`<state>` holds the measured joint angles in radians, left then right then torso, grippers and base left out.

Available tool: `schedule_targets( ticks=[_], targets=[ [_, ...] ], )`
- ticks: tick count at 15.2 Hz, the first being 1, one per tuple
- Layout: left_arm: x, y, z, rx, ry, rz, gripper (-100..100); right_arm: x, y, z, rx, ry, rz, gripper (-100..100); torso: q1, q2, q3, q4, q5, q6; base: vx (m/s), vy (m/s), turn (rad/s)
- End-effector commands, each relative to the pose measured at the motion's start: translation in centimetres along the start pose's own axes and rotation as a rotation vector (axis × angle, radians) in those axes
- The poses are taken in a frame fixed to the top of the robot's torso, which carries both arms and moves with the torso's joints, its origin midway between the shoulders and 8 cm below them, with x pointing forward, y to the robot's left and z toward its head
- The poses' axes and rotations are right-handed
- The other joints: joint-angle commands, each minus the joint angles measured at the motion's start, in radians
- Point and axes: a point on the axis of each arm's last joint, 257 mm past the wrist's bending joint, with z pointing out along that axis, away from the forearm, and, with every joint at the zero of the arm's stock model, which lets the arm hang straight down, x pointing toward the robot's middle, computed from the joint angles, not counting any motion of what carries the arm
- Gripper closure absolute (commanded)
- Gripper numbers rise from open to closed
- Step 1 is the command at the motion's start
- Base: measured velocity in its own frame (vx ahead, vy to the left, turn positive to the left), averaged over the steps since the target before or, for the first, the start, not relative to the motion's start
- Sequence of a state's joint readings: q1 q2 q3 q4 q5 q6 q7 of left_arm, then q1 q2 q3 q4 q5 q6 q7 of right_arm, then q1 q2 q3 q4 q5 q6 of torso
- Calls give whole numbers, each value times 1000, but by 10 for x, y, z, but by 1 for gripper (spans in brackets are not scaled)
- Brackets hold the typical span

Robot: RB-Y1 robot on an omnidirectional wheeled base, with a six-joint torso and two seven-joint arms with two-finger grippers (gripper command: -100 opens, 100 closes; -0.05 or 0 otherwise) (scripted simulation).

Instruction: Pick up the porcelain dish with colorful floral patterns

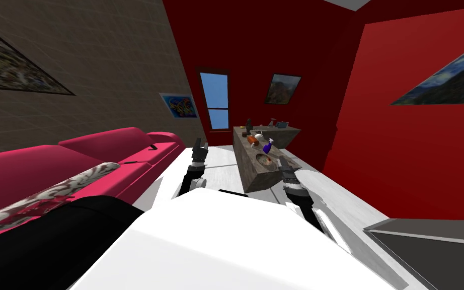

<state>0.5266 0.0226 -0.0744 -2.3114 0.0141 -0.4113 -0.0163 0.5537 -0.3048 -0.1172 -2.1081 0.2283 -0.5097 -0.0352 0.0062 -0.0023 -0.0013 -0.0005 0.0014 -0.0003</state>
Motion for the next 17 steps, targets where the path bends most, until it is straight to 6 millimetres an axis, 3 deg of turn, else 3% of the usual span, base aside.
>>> schedule_targets(
  ticks=[1,2,5,6,7,8,9,10,11,12,15,16,17],
  targets=[
    [0,0,0,0,0,0,0,8,-26,-12,56,70,-108,-100,0,0,0,0,0,0,34,129,119],
    [0,0,0,0,0,0,0,8,-26,-12,54,79,-113,-100,2,0,0,0,0,0,36,122,73],
    [0,0,0,0,0,0,0,13,-58,-27,115,164,-242,-100,2,0,0,0,0,0,36,103,93],
    [0,0,0,0,0,0,0,13,-58,-27,113,171,-247,-100,1,0,0,0,0,0,28,83,84],
    [0,0,0,0,0,0,0,14,-74,-36,144,215,-314,-100,0,0,0,0,0,0,20,92,100],
    [0,0,0,0,0,0,0,14,-74,-36,142,219,-317,-100,0,1,0,0,0,0,22,87,74],
    [0,0,0,0,0,0,0,13,-91,-46,171,270,-389,-100,0,1,0,0,0,0,35,99,92],
    [0,0,0,0,0,0,0,13,-91,-46,171,270,-389,-100,1,0,0,0,0,0,32,99,76],
    [0,0,0,0,0,0,0,12,-108,-57,199,321,-463,-100,1,0,0,0,0,0,38,104,106],
    [0,0,0,0,0,0,0,12,-108,-57,199,321,-463,-100,1,0,0,0,0,0,36,93,81],
    [0,0,0,0,0,0,0,5,-142,-80,252,428,-613,-100,0,0,0,0,0,0,38,87,105],
    [0,0,0,0,0,0,0,5,-142,-80,252,428,-613,-100,0,0,0,0,0,0,33,83,84],
    [0,0,0,0,0,0,0,-1,-158,-94,277,483,-687,-100,0,0,0,0,0,0,32,99,102]
  ],
)
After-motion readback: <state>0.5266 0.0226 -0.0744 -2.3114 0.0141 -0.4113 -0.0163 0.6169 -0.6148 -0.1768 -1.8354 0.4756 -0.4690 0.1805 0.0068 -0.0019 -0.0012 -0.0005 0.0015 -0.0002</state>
